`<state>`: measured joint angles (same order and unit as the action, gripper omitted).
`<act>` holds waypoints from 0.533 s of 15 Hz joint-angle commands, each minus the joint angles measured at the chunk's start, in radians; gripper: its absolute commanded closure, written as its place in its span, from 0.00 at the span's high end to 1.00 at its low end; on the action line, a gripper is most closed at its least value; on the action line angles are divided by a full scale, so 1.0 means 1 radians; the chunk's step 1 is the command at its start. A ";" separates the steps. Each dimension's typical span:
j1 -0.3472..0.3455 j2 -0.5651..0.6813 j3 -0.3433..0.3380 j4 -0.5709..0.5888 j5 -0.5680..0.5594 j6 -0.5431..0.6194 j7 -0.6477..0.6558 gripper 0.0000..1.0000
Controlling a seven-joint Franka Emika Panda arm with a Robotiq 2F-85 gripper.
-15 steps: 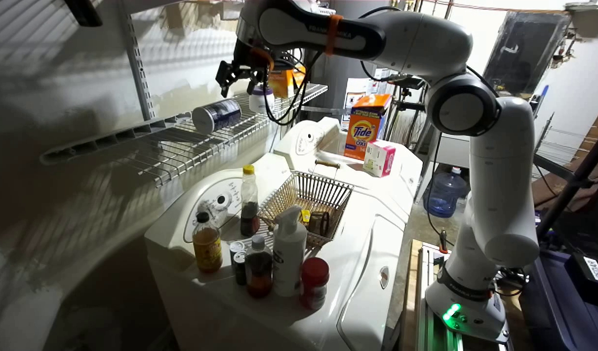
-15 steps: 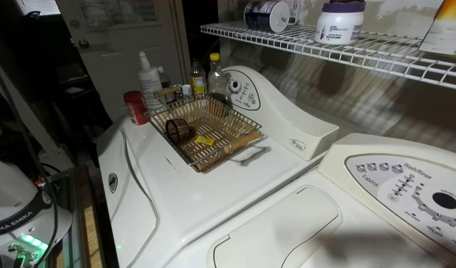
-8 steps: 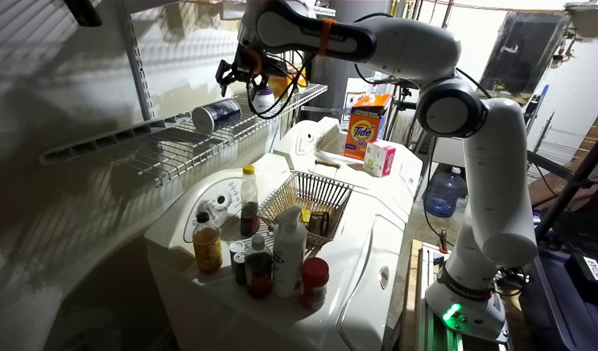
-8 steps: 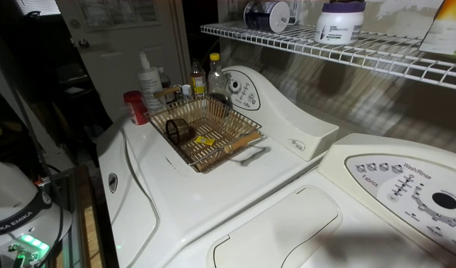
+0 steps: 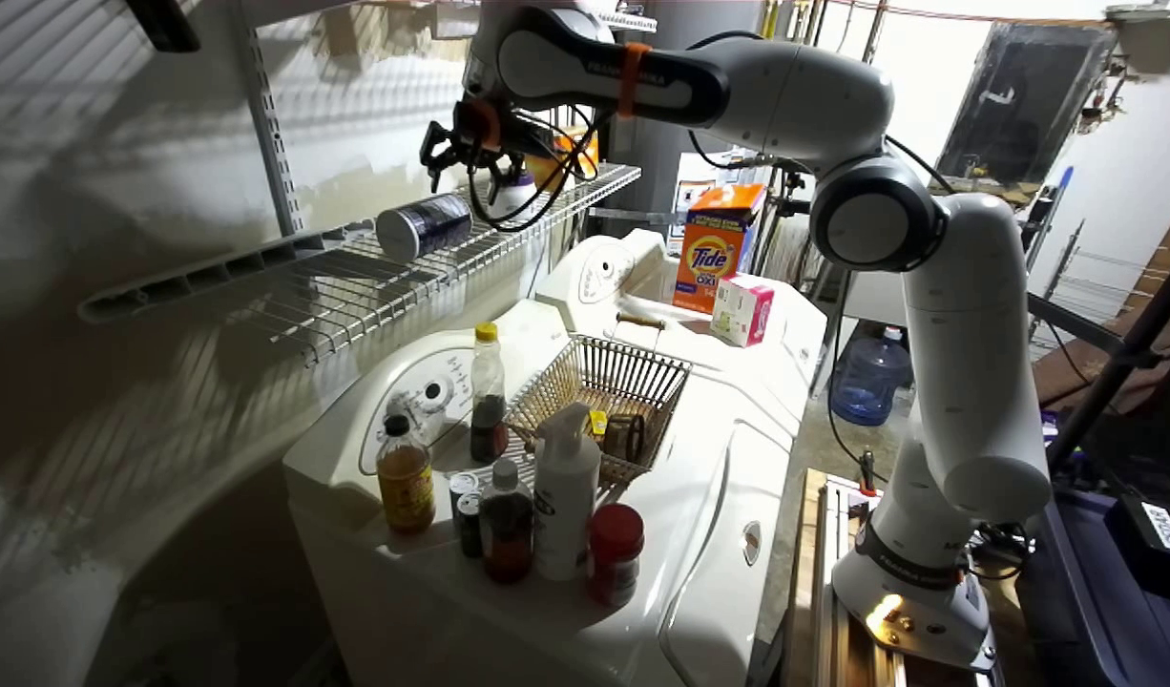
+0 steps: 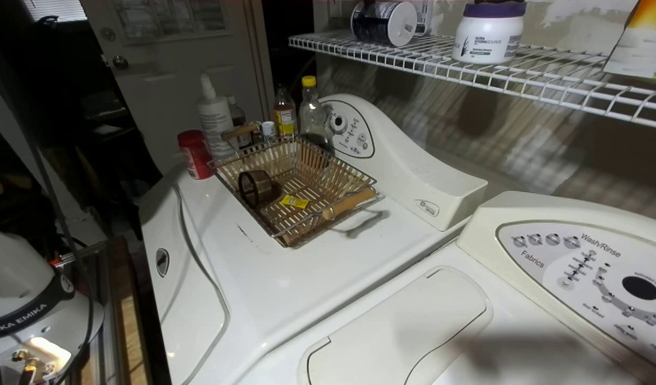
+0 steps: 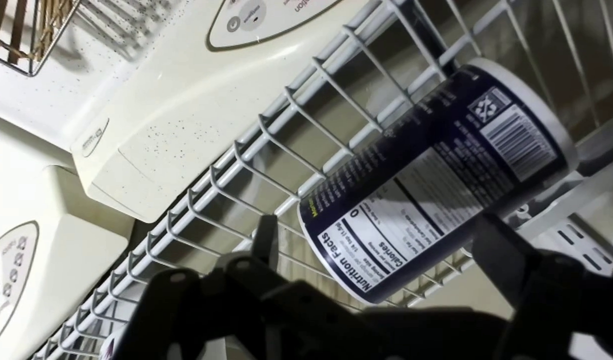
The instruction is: Flip the blue can twice
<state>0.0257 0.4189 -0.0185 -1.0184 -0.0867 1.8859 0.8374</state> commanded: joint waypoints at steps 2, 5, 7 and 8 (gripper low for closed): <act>0.002 0.023 -0.006 -0.003 0.023 0.158 0.134 1.00; 0.007 0.041 -0.013 -0.002 0.008 0.194 0.226 1.00; 0.008 0.045 -0.017 -0.004 0.000 0.166 0.276 1.00; 0.009 0.044 -0.021 -0.006 -0.005 0.156 0.301 1.00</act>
<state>0.0265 0.4603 -0.0229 -1.0203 -0.0867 2.0576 1.0538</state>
